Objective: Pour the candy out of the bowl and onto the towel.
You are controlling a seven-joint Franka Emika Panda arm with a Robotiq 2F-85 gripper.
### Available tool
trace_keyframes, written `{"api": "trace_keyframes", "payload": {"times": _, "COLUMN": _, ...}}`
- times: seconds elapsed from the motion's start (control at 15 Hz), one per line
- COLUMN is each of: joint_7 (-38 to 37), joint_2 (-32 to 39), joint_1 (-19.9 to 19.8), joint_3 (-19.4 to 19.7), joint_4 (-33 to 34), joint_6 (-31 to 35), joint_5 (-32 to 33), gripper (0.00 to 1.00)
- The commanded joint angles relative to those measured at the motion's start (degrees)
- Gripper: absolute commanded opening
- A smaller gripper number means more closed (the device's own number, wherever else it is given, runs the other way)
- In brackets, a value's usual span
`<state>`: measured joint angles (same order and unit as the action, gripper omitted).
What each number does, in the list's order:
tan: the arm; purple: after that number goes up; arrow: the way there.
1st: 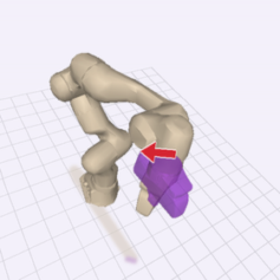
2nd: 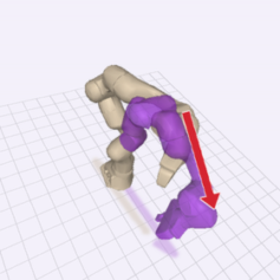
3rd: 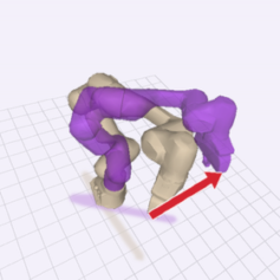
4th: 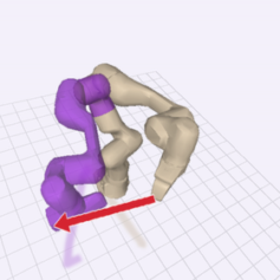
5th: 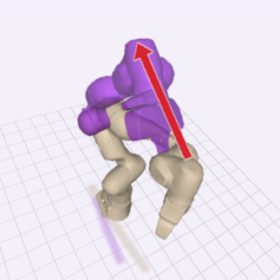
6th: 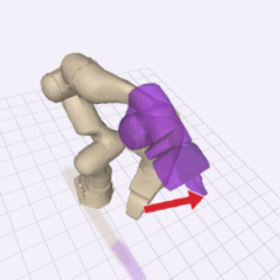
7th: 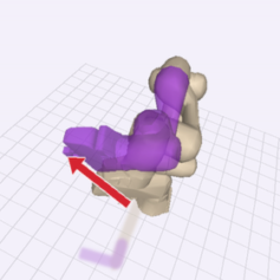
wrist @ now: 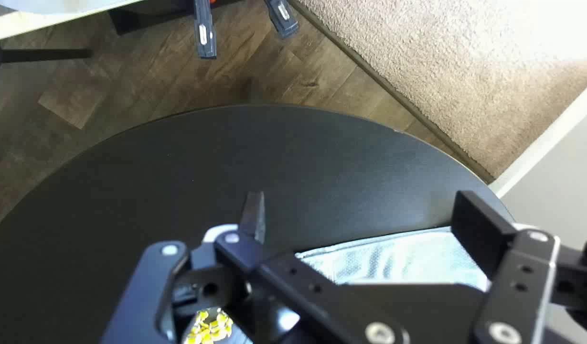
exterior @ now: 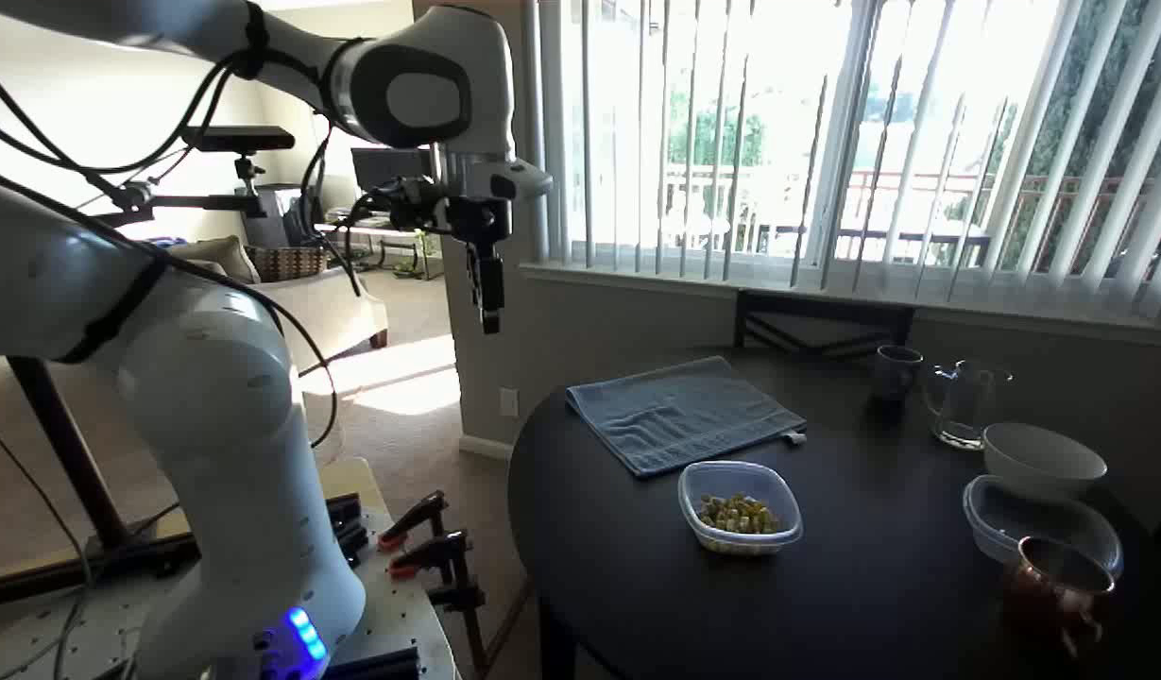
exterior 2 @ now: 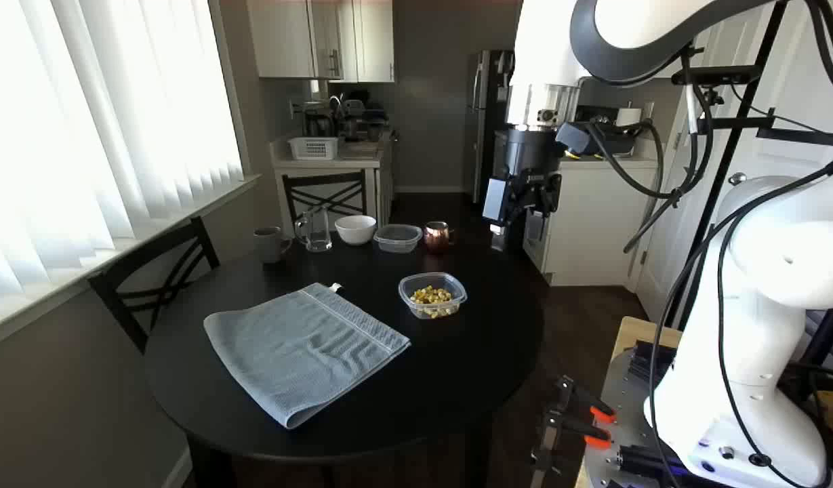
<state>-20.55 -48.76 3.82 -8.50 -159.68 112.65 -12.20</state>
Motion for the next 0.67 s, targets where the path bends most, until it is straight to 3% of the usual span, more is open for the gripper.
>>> {"api": "trace_keyframes", "payload": {"times": 0.0, "joint_7": 0.32, "joint_2": 0.01, "joint_1": -0.5, "joint_3": -0.4, "joint_4": -0.16, "joint_6": -0.27, "joint_5": -0.31, "gripper": 1.0}}
{"api": "trace_keyframes", "payload": {"times": 0.53, "joint_7": 0.31, "joint_2": 0.21, "joint_1": -0.49, "joint_3": -0.39, "joint_4": -0.46, "joint_6": -0.27, "joint_5": -0.3, "gripper": 1.0}}
{"api": "trace_keyframes", "payload": {"times": 0.6, "joint_7": 0.19, "joint_2": 5.95, "joint_1": -0.5, "joint_3": -0.25, "joint_4": 1.5, "joint_6": 2.56, "joint_5": -1.87, "gripper": 1.0}}
